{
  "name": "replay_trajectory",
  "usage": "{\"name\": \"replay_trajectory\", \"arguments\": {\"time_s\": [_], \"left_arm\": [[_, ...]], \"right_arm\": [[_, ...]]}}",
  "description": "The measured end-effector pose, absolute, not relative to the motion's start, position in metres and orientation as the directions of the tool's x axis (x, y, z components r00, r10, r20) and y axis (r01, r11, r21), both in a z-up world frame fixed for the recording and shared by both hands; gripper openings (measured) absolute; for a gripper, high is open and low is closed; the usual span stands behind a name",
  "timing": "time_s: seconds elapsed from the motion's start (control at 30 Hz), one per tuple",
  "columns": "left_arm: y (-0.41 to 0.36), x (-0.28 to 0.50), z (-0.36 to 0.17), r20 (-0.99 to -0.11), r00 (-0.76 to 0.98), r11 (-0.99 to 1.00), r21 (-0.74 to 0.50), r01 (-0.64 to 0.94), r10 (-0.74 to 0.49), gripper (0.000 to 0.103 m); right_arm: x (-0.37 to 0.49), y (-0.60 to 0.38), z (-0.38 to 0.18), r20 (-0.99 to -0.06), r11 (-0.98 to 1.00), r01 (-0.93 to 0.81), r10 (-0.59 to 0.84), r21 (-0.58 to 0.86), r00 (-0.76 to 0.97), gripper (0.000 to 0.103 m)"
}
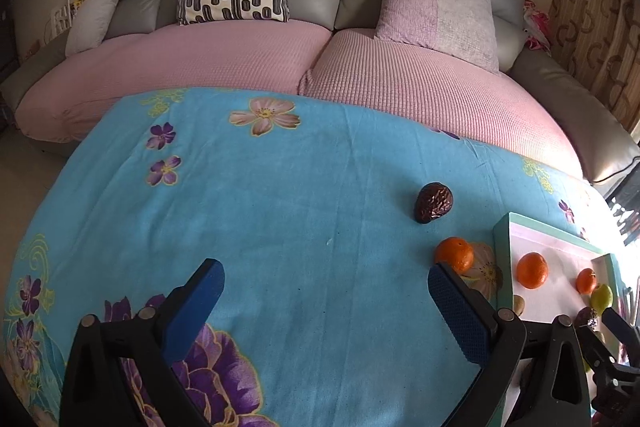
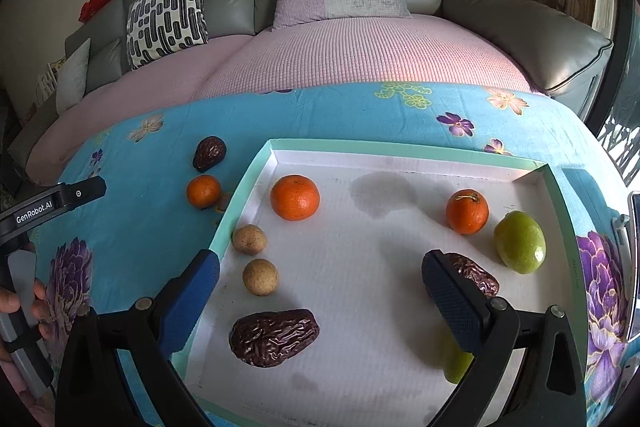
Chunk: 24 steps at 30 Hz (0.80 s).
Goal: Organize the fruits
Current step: 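Grasp the last orange on the bedspread with the right tool while the left tool approaches the dark date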
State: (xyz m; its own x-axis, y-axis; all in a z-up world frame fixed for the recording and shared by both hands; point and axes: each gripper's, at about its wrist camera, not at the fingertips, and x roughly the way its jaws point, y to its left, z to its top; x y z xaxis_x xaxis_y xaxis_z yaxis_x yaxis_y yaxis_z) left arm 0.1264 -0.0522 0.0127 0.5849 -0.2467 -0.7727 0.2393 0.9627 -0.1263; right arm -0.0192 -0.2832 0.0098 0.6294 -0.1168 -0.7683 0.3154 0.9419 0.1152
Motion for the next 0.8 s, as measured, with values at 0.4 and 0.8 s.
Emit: {"name": "replay_trajectory", "arguments": {"time_s": [0.4,0.8], "left_arm": [[-0.018,0.142,0.006,-0.792,0.561,0.97,-0.181,0.164,-0.243,0.103],[-0.02,0.151,0.008,-0.791,0.586,0.981,-0.093,0.171,-0.177,0.103]], "right_arm": [[0.008,-0.247,0.001,-0.778,0.964,0.248,-0.083,0.096,0.623,0.101],[0.052,-0.229,0.013,-0.767,0.978,0.189,-0.053,0.09,0.64,0.101]]}}
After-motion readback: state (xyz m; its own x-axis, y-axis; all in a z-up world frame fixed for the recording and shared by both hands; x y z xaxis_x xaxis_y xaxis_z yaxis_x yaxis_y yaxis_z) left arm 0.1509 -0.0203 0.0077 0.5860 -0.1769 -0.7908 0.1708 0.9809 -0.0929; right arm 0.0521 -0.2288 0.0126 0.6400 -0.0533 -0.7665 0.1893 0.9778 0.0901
